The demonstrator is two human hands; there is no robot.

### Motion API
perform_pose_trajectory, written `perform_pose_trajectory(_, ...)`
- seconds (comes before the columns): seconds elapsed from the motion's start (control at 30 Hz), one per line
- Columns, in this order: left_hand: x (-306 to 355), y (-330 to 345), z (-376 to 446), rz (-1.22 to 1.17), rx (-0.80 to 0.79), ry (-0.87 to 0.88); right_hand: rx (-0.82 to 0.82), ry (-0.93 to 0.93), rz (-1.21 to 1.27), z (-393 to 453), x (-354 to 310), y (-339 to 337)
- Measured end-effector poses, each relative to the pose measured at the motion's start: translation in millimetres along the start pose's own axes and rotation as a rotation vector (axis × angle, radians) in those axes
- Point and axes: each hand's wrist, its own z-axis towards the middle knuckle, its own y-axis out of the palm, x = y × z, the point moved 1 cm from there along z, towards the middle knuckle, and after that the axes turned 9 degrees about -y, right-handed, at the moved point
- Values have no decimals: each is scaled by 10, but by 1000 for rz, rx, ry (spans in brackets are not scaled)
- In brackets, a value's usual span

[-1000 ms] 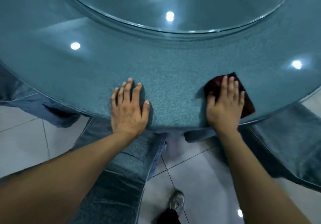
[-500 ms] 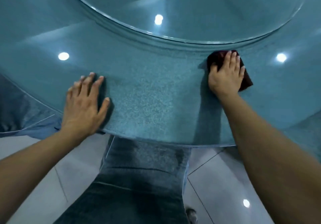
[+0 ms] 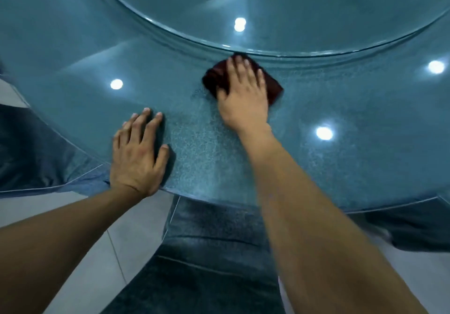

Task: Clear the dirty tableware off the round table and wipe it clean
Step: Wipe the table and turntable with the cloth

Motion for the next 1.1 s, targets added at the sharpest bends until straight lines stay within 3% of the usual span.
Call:
perform_pose_trajectory(0.13,14,-12,1,13,-11,-2,114,275,-57,-612,1088,-385)
perform_pose_trajectory(0.23,16,-16,7,23,-17,-10,131,448,-77,-853,1500,-553)
perform_pose_trajectory(0.33,8,-1,5,25,-17,-17,159,454,-88,-742,1086,-387)
perform_pose_trajectory(0.5,10,5,0,5,-16,-23,51,-26,-51,-412,-675,212)
perform_pose_trajectory(0.6,2,4,0,-11,-6,-23,-31,-148,-29,-475,-916,251)
perform_pose_trajectory(0.67,-6,5,-5,-27,-19,-26,-26,-100,-44,-615,-617,130)
perform_pose_trajectory(0.83,-27,14,-7,-62,-25,-3,78,416,-127,-1359,675,-375)
perform_pose_trajectory(0.9,-37,27,-2,-61,-19,4,90,585,-113,-1611,838,-490)
perform_pose_trajectory(1.0,-44,25,-17,-53,-29,15,128,624,-129,-1633,313,-308)
perform_pose_trajectory(1.1,-49,43,-9,-60,-22,31,107,374,-130,-1502,-657,48)
